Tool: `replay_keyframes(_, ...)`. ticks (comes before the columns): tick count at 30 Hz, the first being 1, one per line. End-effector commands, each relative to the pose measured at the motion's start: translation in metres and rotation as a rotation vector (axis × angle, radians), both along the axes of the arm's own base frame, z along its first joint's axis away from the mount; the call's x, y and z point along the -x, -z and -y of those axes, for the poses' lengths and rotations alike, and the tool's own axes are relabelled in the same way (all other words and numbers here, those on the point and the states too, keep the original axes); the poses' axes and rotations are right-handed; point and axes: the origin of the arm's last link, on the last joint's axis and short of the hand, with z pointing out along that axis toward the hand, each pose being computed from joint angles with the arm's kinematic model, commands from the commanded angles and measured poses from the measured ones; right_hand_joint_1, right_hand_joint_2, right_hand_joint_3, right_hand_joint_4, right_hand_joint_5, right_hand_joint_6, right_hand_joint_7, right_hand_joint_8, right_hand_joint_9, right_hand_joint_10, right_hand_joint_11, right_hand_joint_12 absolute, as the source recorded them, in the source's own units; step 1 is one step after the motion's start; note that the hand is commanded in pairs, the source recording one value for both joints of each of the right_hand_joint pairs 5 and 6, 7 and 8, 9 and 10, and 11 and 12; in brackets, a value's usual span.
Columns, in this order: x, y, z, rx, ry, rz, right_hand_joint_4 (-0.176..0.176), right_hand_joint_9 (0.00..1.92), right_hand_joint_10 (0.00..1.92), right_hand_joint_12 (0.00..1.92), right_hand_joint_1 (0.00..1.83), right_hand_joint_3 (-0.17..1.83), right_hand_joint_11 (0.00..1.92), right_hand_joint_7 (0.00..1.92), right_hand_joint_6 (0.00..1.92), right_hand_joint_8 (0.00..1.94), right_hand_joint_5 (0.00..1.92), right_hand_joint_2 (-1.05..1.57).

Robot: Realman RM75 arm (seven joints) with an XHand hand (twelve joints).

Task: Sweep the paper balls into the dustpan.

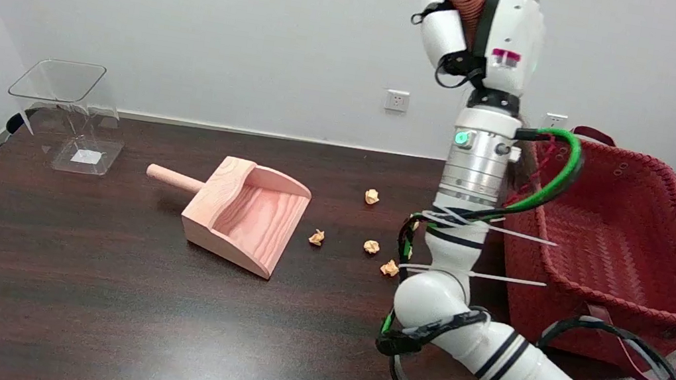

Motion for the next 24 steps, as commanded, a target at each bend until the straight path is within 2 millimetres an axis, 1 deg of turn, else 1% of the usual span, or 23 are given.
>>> replay_keyframes(1,0.040,0.006,0.030,-0.030,0.107,0.031,0.000,1.92,1.92,1.92,0.76,0.48,1.92,1.92,1.92,1.92,1.92,1.57)
replay_keyframes(4,0.050,0.004,0.030,-0.027,0.129,0.031,0.000,1.92,1.92,1.92,0.76,0.45,1.92,1.92,1.92,1.92,1.92,1.57)
replay_keyframes(7,0.063,0.003,0.030,-0.025,0.140,0.070,0.000,1.92,1.92,1.92,0.75,0.42,1.92,1.92,1.92,1.92,1.92,1.57)
replay_keyframes(10,0.080,0.003,0.029,-0.021,0.150,0.107,0.000,1.92,1.92,1.92,0.75,0.36,1.92,1.92,1.92,1.92,1.92,1.57)
replay_keyframes(14,0.097,0.001,0.023,0.019,0.146,0.129,0.000,1.92,1.92,1.92,0.74,0.29,1.92,1.92,1.92,1.92,1.92,1.57)
replay_keyframes(19,0.112,-0.003,0.014,0.062,0.163,0.121,0.000,1.92,1.92,1.92,0.74,0.24,1.92,1.92,1.92,1.92,1.92,1.57)
replay_keyframes(24,0.121,-0.006,0.011,0.072,0.186,0.134,0.000,1.92,1.92,1.92,0.73,0.22,1.92,1.92,1.92,1.92,1.92,1.57)
